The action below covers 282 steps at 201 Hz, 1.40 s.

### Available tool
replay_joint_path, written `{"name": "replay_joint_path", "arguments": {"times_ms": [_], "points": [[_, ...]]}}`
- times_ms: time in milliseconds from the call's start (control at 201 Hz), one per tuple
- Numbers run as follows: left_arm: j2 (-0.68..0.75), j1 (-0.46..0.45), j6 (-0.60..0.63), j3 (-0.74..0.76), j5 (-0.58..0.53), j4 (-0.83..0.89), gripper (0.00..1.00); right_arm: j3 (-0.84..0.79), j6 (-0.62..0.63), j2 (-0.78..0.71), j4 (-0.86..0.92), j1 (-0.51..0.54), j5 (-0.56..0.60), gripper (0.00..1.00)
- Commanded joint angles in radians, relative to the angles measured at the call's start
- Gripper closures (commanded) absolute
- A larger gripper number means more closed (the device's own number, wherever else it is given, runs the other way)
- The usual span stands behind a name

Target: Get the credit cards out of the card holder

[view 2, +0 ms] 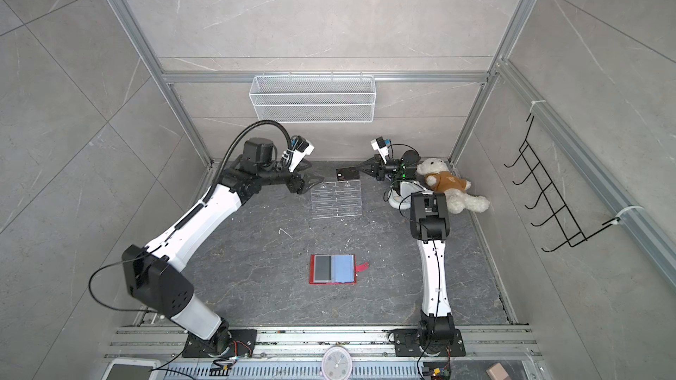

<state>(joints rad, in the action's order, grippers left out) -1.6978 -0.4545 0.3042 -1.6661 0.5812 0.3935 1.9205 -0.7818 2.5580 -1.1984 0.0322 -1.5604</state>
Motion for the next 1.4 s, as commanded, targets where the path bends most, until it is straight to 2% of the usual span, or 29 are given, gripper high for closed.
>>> {"name": "replay_joint_path", "arguments": {"times_ms": [0,149,343,473,846,1060,1249,1399], "points": [[-0.108,0.009,0.118,-0.156,0.139,0.135,0.36,0.007,0.013,-0.023,-0.027,0.0,-0.085,1.0],[-0.286,0.024,0.203,-0.378,0.2,0.253,0.43,0.003,0.01,-0.018,-0.042,0.0,-0.085,1.0],[-0.508,0.031,0.284,-0.695,0.205,0.404,0.43,0.01,0.007,-0.018,-0.043,0.001,-0.085,1.0],[-0.623,0.037,0.285,-0.819,0.193,0.411,0.44,0.002,0.006,-0.022,-0.049,0.003,-0.085,1.0],[-0.781,0.045,0.171,-0.873,0.243,0.206,0.45,-0.016,0.004,-0.027,-0.054,0.016,-0.085,1.0],[-0.786,0.045,0.189,-0.838,0.251,0.225,0.45,-0.066,0.001,-0.058,-0.092,0.02,-0.085,1.0],[-0.765,0.043,0.206,-0.772,0.301,0.214,0.58,-0.087,-0.001,-0.07,-0.098,0.023,-0.085,1.0],[-0.766,0.042,0.228,-0.767,0.318,0.252,0.59,-0.086,-0.002,-0.078,-0.098,0.03,-0.085,1.0]]}}
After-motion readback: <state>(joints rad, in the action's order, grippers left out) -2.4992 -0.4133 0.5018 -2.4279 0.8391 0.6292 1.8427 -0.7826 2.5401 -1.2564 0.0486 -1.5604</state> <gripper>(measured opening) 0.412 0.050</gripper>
